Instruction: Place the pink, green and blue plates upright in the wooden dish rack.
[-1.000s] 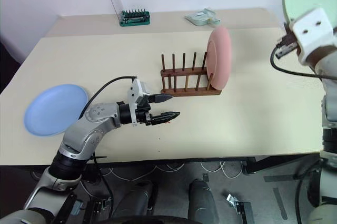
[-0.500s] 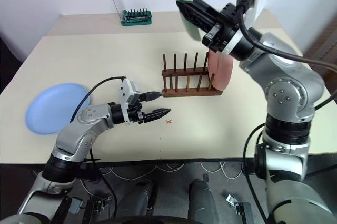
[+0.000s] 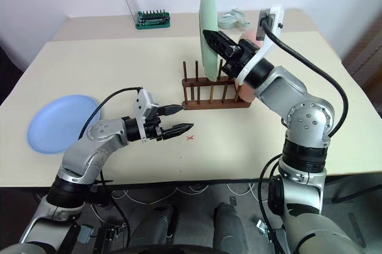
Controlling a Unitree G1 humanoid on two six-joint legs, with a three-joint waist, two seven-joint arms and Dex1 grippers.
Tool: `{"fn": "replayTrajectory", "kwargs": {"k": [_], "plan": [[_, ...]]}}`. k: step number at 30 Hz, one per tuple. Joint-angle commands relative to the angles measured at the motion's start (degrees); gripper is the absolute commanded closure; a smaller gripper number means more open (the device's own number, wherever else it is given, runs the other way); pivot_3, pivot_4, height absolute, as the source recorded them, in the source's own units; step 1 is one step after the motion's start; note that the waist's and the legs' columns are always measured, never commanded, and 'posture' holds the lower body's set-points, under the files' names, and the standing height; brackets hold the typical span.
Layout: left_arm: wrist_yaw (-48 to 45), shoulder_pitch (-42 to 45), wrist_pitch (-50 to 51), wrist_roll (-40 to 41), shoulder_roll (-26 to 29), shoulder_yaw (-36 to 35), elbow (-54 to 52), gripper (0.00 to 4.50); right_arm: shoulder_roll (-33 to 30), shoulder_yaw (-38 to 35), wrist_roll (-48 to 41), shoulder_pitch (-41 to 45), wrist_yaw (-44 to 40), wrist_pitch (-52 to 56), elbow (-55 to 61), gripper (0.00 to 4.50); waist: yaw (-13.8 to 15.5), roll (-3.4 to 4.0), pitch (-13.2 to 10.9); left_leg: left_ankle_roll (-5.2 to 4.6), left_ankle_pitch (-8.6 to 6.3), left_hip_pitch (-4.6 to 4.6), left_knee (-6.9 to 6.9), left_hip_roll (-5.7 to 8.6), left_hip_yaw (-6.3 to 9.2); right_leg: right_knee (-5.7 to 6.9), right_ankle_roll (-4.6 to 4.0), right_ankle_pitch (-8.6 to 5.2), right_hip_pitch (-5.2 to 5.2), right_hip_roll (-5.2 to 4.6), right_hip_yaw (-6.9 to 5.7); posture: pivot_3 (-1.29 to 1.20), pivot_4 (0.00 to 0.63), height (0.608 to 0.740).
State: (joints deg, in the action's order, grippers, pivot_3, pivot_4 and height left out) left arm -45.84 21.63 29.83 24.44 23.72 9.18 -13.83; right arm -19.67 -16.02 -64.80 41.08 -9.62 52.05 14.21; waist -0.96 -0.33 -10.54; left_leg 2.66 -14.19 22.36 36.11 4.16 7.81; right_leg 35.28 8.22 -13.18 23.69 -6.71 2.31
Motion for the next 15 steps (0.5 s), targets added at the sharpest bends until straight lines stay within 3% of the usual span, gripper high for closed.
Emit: {"fn": "replayTrajectory", "kwargs": {"k": [1, 15], "plan": [[-0.1, 1.1, 0.1, 1.1, 0.2, -1.3, -2.1, 0.99, 0.0, 0.0, 0.3, -0.3, 0.4, -1.1, 1.2, 4.46, -0.1, 0.00, 0.0, 0.00, 0.00, 0.00, 0.00, 0.00, 0.00, 0.00, 0.00, 0.00, 0.00, 0.00, 0.00, 0.00, 0.150, 0.740], [-0.5, 0.2, -0.6, 0.3, 0.2, -1.1, -1.5, 0.99, 2.4, -1.2, 0.2, -3.0, 4.8, -0.6, -0.9, 4.46, -0.1, 0.00, 0.0, 0.00, 0.00, 0.00, -0.01, -0.01, 0.00, 0.01, 0.00, 0.00, 0.01, 0.01, 0.00, 0.00, 0.150, 0.740]]}}
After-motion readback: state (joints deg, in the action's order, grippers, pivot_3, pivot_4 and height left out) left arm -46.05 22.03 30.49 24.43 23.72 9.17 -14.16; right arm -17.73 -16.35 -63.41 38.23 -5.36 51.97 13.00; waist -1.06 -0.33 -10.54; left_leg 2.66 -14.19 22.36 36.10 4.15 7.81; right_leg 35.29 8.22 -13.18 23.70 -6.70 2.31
